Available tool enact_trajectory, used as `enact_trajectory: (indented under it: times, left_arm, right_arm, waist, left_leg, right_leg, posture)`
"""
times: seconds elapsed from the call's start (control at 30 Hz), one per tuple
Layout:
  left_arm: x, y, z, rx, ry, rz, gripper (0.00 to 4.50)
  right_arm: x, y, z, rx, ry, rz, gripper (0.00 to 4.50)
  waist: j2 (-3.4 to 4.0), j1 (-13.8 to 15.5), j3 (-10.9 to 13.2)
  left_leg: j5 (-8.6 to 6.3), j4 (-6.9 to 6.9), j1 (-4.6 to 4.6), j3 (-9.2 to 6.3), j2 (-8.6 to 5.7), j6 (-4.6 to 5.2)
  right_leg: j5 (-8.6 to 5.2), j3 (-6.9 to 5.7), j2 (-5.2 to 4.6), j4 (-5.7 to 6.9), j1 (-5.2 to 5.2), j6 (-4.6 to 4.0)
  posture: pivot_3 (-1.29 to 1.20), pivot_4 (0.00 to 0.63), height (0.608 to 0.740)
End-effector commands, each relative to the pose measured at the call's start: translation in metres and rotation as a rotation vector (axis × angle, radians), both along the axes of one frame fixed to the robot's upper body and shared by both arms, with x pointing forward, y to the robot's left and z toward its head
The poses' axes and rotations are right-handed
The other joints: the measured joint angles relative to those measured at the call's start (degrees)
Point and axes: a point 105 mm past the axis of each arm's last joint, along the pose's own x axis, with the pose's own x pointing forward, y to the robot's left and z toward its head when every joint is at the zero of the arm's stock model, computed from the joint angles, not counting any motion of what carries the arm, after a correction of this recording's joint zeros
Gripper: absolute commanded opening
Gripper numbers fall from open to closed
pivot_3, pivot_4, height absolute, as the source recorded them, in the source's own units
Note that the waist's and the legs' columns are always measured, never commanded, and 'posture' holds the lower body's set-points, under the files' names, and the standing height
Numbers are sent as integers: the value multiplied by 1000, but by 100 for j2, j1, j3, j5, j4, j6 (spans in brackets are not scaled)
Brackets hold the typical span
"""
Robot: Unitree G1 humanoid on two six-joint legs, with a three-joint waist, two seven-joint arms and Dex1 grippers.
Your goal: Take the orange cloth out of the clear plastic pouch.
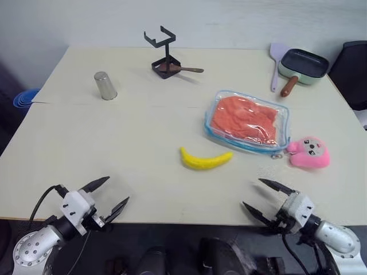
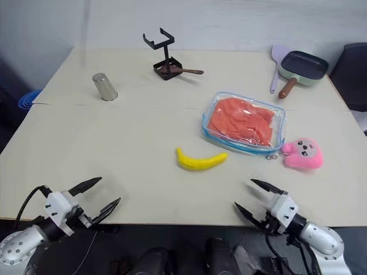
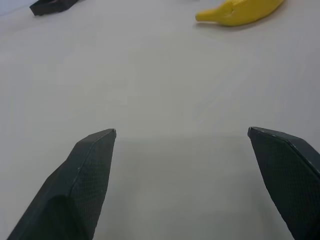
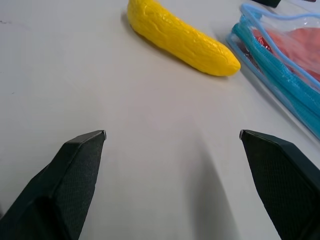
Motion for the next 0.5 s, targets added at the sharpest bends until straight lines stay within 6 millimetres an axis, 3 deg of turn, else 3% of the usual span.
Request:
enact_trajectory:
  times: [0.03, 0.33, 0.5]
  left_arm:
    - [-9, 9, -5, 9, 14, 11, 4440]
    - [-14, 2, -9, 28, 106, -97, 4440]
    - [-3, -3, 6, 1, 74, -136, 4440]
  right_arm:
    - [3, -5, 15, 15, -65, -16, 4500]
    - [6, 3, 14, 92, -22, 37, 4500]
    - [6, 3, 16, 84, -39, 35, 4500]
  waist:
    - [1, -5, 0]
    - [3, 30, 1]
    - [4, 15, 2]
  left_leg:
    - [0, 0, 1, 1, 0, 0]
    - [-1, 0, 0, -1, 0, -1]
    - [0, 0, 1, 0, 0, -1]
  right_leg:
    - [0, 1, 0, 0, 0, 0]
    - [0, 0, -1, 0, 0, -1]
    - [-1, 0, -1, 1, 1, -1]
  posture:
    - [0, 150, 740]
    - [0, 150, 740]
    - [0, 150, 740]
